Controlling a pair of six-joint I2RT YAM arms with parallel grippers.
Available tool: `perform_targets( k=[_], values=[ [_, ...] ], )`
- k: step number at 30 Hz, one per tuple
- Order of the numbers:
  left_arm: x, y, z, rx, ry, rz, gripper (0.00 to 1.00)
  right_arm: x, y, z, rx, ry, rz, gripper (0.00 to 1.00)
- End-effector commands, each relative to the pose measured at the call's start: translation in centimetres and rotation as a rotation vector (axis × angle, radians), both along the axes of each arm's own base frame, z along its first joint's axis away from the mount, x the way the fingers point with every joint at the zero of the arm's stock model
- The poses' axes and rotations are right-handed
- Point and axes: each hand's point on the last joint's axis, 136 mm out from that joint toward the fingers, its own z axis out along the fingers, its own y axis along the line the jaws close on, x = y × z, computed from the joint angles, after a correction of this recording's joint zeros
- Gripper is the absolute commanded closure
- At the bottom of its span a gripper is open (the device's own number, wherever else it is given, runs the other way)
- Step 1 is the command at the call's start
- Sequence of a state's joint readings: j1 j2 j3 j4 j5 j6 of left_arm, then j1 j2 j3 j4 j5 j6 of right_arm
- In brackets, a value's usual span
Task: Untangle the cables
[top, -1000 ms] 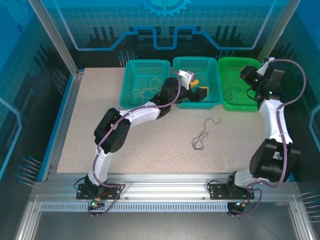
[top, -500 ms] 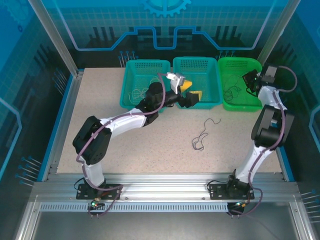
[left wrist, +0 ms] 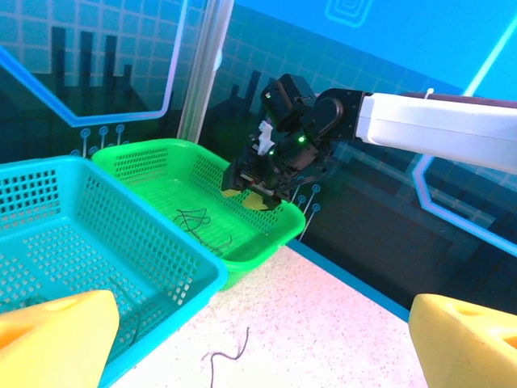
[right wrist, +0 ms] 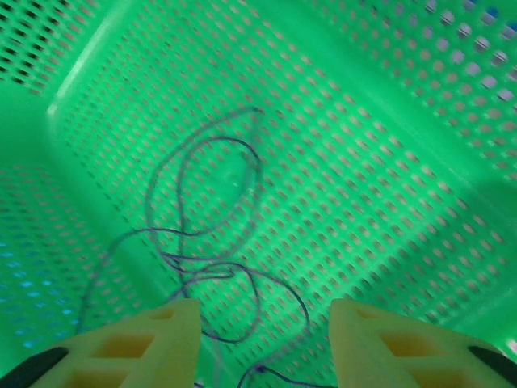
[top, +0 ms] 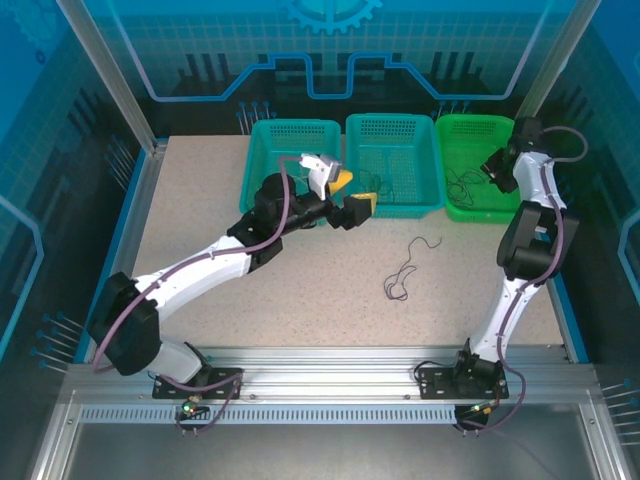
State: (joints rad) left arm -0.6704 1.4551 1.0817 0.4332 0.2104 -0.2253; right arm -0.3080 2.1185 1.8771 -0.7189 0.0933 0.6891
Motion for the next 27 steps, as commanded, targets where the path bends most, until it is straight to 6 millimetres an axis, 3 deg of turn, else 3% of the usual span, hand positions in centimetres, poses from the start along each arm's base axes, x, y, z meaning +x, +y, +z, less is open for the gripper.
perform_targets(
  k=[1,3,7,11,14,18,20,24,27],
  values=[
    [-0.4,1.3,-1.0,0.052,0.011,0.047,0.06,-2.6,-0.2,2.8,-0.084,0.044,0.009,0.53],
    [-0.7,1.5,-0.8,0.054,0.011,0.049,0.06,-2.7,0.5,3.6,-0.072,0.004,0.049,0.55],
    [-2.1,2.0,-0.3,0.045,-0.007,0.018,0.05,-3.4,4.8,5.8,0.034,-0.162,0.18,0.56],
    [-4.2,3.8,-0.5,0.104,-0.035,0.028,0.04,-7.1,8.5,8.8,-0.032,-0.264,0.239,0.55],
    [-6.1,5.3,-1.6,0.214,-0.041,0.03,0.03,-11.2,11.5,9.1,-0.07,-0.266,0.27,0.55],
    [-8.2,7.4,-3.2,0.338,-0.012,0.028,0.02,-16.7,17.3,6.2,-0.144,-0.143,0.436,0.55],
    [-9.0,8.3,-3.7,0.386,0.011,0.028,0.01,-18.8,19.0,4.1,-0.153,-0.042,0.477,0.55],
    [-10.3,9.2,-5.0,0.427,0.055,0.01,0.01,-22.5,23.8,-1.2,-0.129,0.151,0.647,0.54],
    [-10.2,9.3,-6.0,0.419,0.087,0.02,0.01,-23.6,25.2,-4.1,-0.146,0.26,0.697,0.52]
  ],
)
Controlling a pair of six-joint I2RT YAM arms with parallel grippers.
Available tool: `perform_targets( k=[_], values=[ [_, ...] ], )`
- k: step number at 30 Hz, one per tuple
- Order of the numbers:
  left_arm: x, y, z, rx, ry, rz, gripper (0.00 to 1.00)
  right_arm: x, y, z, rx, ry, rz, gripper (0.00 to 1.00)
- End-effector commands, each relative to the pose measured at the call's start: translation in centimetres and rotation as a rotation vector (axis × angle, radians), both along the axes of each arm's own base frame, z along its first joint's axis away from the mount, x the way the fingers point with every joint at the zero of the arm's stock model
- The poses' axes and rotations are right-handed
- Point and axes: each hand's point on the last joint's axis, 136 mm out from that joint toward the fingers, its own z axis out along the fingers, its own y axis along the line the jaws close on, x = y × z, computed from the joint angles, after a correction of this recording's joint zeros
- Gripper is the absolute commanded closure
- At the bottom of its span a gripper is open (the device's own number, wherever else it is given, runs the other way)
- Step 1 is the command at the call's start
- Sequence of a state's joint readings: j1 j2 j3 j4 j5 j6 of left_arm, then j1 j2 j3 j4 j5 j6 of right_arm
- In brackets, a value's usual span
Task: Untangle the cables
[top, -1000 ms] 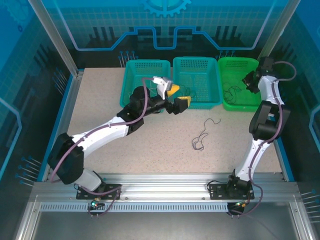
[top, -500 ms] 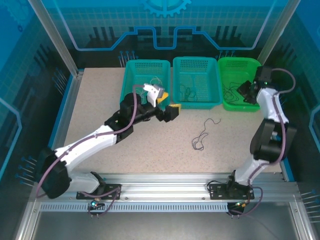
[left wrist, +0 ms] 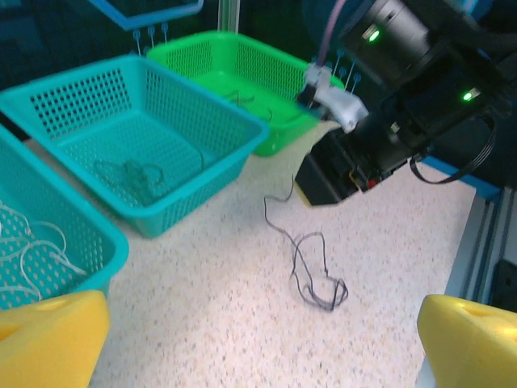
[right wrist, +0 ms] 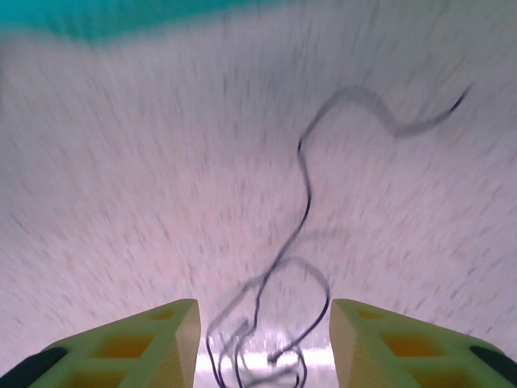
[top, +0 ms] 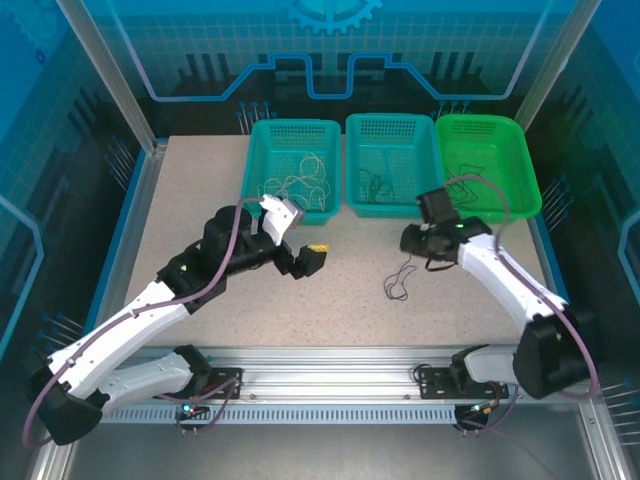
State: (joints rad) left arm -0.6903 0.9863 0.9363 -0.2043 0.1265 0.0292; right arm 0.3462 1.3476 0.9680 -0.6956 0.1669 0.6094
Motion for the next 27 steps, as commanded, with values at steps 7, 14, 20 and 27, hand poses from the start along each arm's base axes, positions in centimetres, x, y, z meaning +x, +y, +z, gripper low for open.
perform_targets(
  k=[7,14,20,27],
  values=[
    [-0.1,-0.1,-2.7,0.001,0.073,0.016,0.01,-2.1,1.1,-7.2,-0.068,0.178,0.008,0.6],
    [0.2,-0.3,-2.2,0.011,0.052,0.008,0.01,-2.5,-0.2,-6.0,-0.117,0.137,-0.008,0.92],
    [0.3,-0.5,-2.1,0.005,0.051,0.002,0.01,-3.9,-1.6,-4.0,-0.131,0.117,-0.039,0.61],
    [0.2,-0.7,-2.4,0.002,0.066,0.0,0.01,-3.8,2.2,-7.0,0.013,0.183,0.043,0.58]
  ],
)
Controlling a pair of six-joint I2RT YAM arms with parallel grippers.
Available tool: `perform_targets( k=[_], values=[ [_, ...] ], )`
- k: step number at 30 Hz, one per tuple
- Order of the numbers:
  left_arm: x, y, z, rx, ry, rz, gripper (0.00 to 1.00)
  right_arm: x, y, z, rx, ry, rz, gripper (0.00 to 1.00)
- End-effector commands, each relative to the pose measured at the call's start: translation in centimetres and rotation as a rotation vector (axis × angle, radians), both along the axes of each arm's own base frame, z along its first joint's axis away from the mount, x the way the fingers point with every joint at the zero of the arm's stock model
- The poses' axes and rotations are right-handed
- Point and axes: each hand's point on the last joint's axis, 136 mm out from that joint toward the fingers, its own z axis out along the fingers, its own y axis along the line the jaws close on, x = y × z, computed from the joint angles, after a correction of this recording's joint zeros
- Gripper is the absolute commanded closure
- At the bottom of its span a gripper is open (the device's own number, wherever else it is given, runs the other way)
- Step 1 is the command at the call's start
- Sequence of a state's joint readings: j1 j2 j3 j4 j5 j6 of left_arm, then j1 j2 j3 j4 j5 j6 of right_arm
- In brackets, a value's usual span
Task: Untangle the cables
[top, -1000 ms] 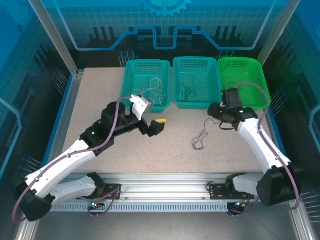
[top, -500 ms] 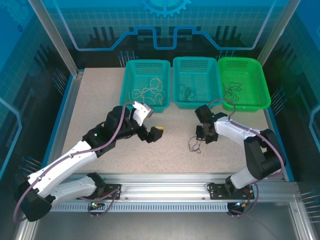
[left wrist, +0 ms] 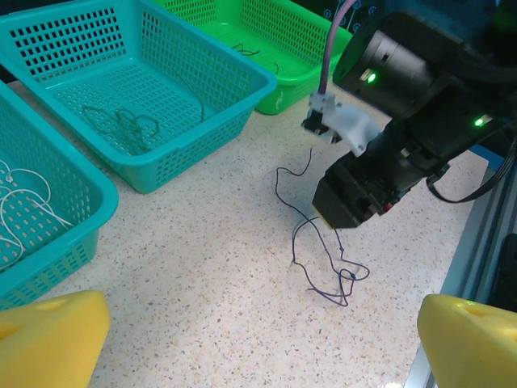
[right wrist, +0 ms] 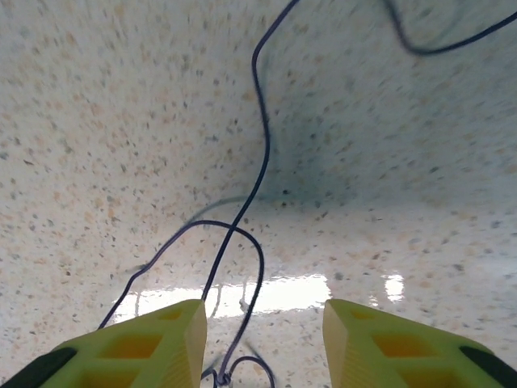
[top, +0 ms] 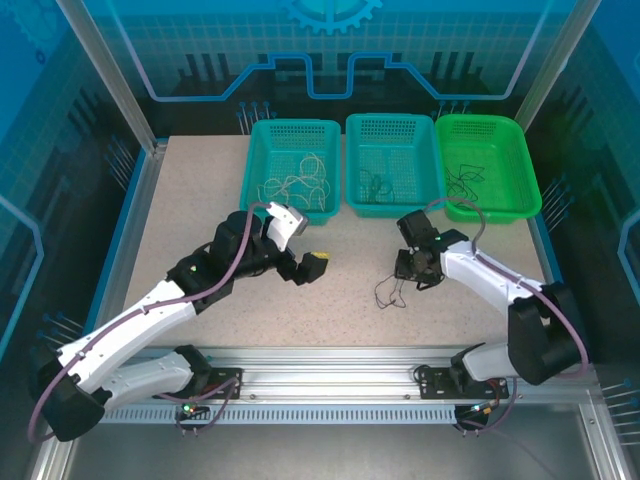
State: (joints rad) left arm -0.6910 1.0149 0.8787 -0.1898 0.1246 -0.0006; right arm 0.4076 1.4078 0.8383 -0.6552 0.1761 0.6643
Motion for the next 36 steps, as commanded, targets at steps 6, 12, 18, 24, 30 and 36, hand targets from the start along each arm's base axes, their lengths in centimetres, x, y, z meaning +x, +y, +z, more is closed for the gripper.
perform_targets(
  k=[6,12,18,24,30,36],
  values=[
    [-0.3,-0.3,1.6,-0.045,-0.002,-0.005,0.01,0.6,0.4,-1.4,-0.011,0.005,0.0,1.0],
    [-0.1,-0.4,2.3,-0.066,-0.01,0.004,0.01,2.8,-3.7,5.6,0.053,-0.268,-0.174,1.0],
    [0.1,-1.2,3.6,-0.101,-0.008,-0.019,0.01,7.6,-10.2,15.8,0.272,-0.643,-0.439,1.0],
    [0.0,-1.0,3.9,-0.104,-0.018,-0.012,0.01,13.2,-17.4,22.9,0.506,-0.919,-0.63,1.0],
    [-0.3,-0.7,4.3,-0.122,-0.018,-0.001,0.01,17.1,-23.1,25.4,0.621,-1.112,-0.697,1.0],
    [-0.1,-1.1,4.4,-0.142,-0.016,-0.004,0.01,21.5,-25.0,22.1,0.561,-1.058,-0.675,1.0]
  ],
)
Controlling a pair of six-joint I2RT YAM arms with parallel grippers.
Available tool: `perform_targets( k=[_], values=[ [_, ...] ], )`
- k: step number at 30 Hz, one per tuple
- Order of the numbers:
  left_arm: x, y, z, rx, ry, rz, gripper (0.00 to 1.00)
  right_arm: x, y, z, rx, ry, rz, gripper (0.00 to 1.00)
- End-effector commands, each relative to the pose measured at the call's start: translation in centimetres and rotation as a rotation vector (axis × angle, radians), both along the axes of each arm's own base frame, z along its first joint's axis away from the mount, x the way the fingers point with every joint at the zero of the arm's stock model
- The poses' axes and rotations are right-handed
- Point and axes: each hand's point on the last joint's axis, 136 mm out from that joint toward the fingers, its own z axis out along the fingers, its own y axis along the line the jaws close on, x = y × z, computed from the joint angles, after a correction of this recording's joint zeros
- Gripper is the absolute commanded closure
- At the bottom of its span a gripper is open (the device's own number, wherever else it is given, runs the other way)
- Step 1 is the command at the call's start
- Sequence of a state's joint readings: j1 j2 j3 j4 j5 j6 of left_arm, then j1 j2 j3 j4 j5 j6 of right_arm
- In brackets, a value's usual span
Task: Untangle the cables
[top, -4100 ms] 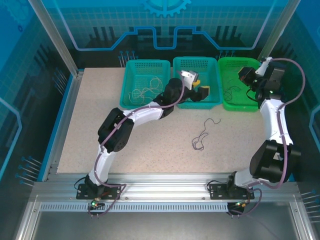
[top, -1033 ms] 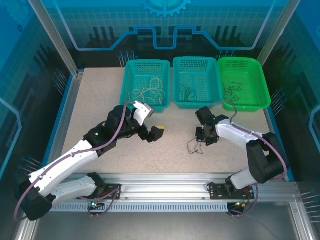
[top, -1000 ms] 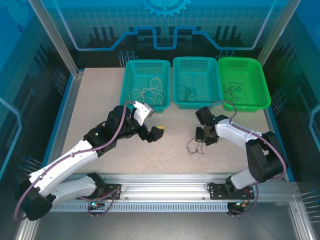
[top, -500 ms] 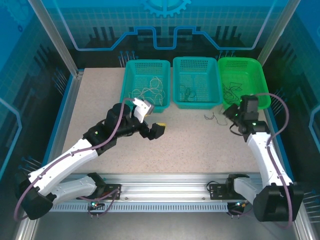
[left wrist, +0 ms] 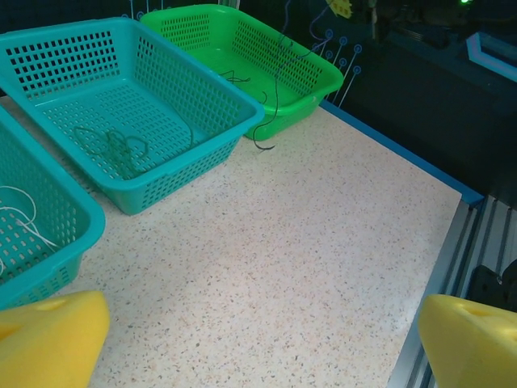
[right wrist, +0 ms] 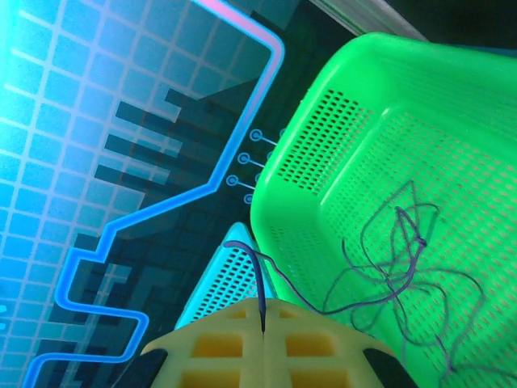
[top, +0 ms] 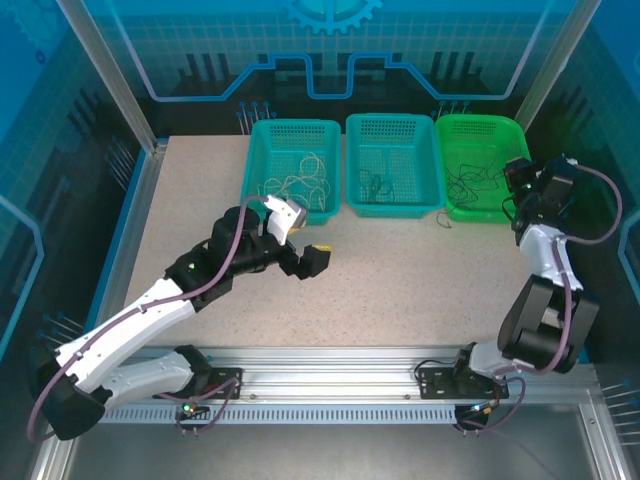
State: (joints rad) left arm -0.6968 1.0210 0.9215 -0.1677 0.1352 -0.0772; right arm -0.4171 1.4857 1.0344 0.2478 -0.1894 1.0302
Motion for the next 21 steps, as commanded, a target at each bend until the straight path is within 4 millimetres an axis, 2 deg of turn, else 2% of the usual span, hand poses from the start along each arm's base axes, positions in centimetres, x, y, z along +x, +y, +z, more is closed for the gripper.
perform_targets(
  k=[1,4,5,7,8,9,11,15,18,21],
  values=[
    [-0.3,-0.5,2.0,-0.058,-0.032,-0.016,0.01,3.6,-0.4,1.0,-0.045,-0.037,0.063,1.0],
    [-0.3,-0.7,1.9,-0.053,-0.031,-0.019,0.01,6.1,-0.3,-3.1,-0.072,0.122,0.113,0.98],
    [-0.3,-0.7,1.9,-0.053,-0.03,-0.021,0.01,6.7,-0.4,-4.5,-0.075,0.175,0.118,0.92],
    [-0.4,-0.7,1.8,-0.051,-0.028,-0.021,0.01,7.4,-0.5,-6.9,-0.073,0.289,0.125,0.68],
    [-0.3,-0.7,1.8,-0.051,-0.027,-0.017,0.01,7.7,-0.3,-7.7,-0.077,0.346,0.143,0.61],
    [-0.3,-0.7,1.7,-0.05,-0.026,-0.016,0.01,7.8,0.0,-8.3,-0.08,0.391,0.162,0.57],
    [-0.3,-0.7,1.5,-0.05,-0.022,-0.014,0.01,7.3,0.5,-8.4,-0.106,0.435,0.175,0.54],
    [-0.2,-0.8,1.5,-0.055,-0.021,-0.011,0.01,5.0,1.5,-6.6,-0.158,0.413,0.168,0.49],
    [0.1,-1.1,1.2,-0.05,-0.021,-0.016,0.01,2.3,3.6,-5.8,-0.175,0.401,0.203,0.49],
    [0.4,-1.5,0.9,-0.041,-0.02,-0.022,0.01,-1.6,6.8,-5.4,-0.215,0.384,0.231,0.5]
  ],
)
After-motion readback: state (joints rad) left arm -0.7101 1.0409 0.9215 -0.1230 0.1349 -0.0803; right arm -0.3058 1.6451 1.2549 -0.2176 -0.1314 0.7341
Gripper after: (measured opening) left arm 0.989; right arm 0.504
